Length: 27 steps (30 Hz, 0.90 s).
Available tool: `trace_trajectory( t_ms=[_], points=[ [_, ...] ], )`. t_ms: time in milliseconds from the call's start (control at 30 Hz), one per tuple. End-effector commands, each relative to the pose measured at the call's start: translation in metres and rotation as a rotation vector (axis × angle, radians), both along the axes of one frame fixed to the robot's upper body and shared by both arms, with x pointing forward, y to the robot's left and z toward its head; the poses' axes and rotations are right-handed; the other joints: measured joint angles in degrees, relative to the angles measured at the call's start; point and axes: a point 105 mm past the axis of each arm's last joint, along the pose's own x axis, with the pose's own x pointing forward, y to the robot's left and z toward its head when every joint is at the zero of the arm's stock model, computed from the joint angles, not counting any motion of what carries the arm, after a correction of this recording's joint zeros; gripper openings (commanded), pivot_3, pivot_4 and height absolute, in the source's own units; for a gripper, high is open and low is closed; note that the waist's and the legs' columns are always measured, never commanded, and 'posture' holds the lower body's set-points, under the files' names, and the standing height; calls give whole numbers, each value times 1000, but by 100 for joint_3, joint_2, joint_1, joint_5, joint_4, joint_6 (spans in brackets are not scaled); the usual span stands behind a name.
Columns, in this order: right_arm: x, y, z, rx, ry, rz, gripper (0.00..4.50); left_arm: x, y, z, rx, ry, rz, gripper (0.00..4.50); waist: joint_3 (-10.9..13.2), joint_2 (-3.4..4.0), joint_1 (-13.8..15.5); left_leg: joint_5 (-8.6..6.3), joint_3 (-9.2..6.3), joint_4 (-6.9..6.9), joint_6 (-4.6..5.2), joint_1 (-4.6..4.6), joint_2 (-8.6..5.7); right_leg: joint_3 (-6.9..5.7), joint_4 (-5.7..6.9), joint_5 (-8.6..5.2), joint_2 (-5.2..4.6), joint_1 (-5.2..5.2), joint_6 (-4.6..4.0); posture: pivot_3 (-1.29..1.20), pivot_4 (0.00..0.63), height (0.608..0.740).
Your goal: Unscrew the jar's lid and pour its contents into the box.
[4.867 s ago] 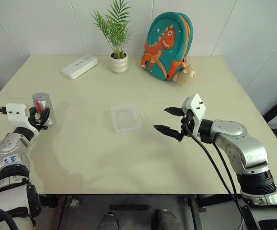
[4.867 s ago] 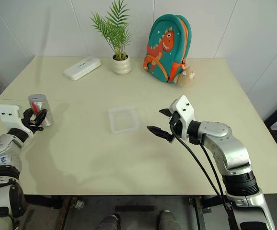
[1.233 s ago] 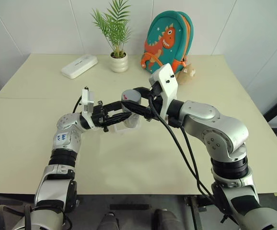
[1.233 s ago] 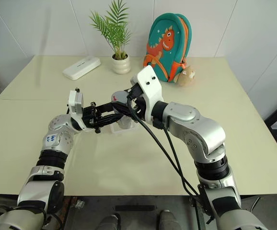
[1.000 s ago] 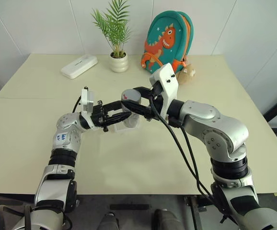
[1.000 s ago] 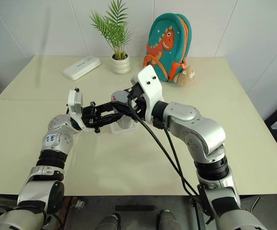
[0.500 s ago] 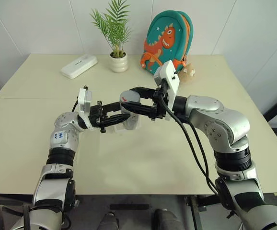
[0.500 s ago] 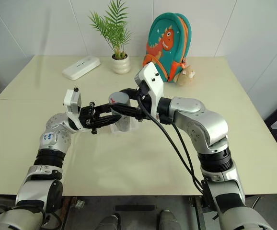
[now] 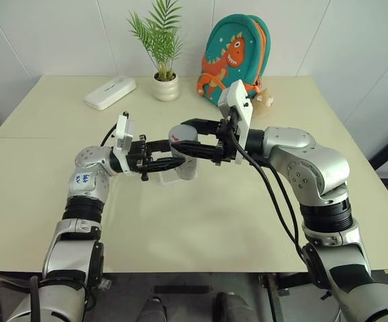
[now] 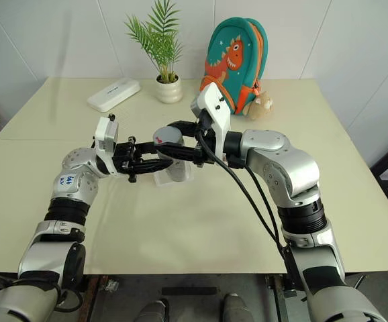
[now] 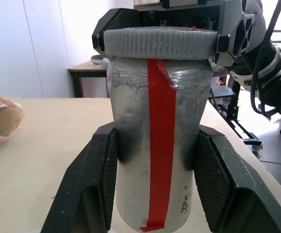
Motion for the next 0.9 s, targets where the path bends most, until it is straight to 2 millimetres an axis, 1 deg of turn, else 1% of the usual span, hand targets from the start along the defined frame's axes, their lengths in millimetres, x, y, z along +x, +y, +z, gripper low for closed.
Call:
trace_trajectory(
  t_ms=[33, 167, 233, 367, 567, 733, 900],
  points=[
    [-55, 37, 30, 49, -136, 331, 2542, 0, -21, -7, 91, -11, -46, 1865, 0, 1, -1, 0, 0, 0, 0, -1, 0, 0, 0, 0, 0, 0, 0, 0, 150, 740],
    [-56, 38, 30, 54, -135, 338, 2542, -1, -21, -8, 99, -6, -57, 1865, 0, 1, 0, 0, 0, -1, 0, -1, 0, 0, 1, -1, 0, -1, 0, 0, 150, 740],
    [-56, 37, 29, 48, -134, 344, 3255, -1, -21, -8, 107, -1, -57, 1865, 2, 3, -2, 0, 0, -1, 0, -1, 0, 0, 2, -1, 0, -1, 0, 0, 150, 740],
    [-56, 35, 26, 40, -129, 350, 4471, 1, -19, -8, 142, 17, -59, 1864, 9, 15, -26, 1, -1, 0, -1, 0, 0, 0, 4, -1, 2, -2, 2, 0, 150, 740],
    [-50, 32, 28, 53, -125, 317, 4500, 2, -16, -2, 172, 28, -54, 1864, 10, 16, -23, 0, -6, 0, -1, -1, 1, -1, 10, -3, 5, -3, 2, 0, 150, 740],
    [-43, 25, 31, 60, -134, 258, 4500, 3, -13, 14, 168, 5, -29, 1864, 11, 17, -25, 0, -7, 0, -1, -2, 1, -1, 11, -4, 5, -3, 1, 0, 150, 740],
    [-28, 10, 41, 90, -158, 112, 4500, -2, -6, 25, 184, -22, 0, 1864, 15, 20, -36, 1, -7, -1, -1, -2, 1, -1, 12, -5, 5, -6, -1, 0, 150, 740]
  ],
)
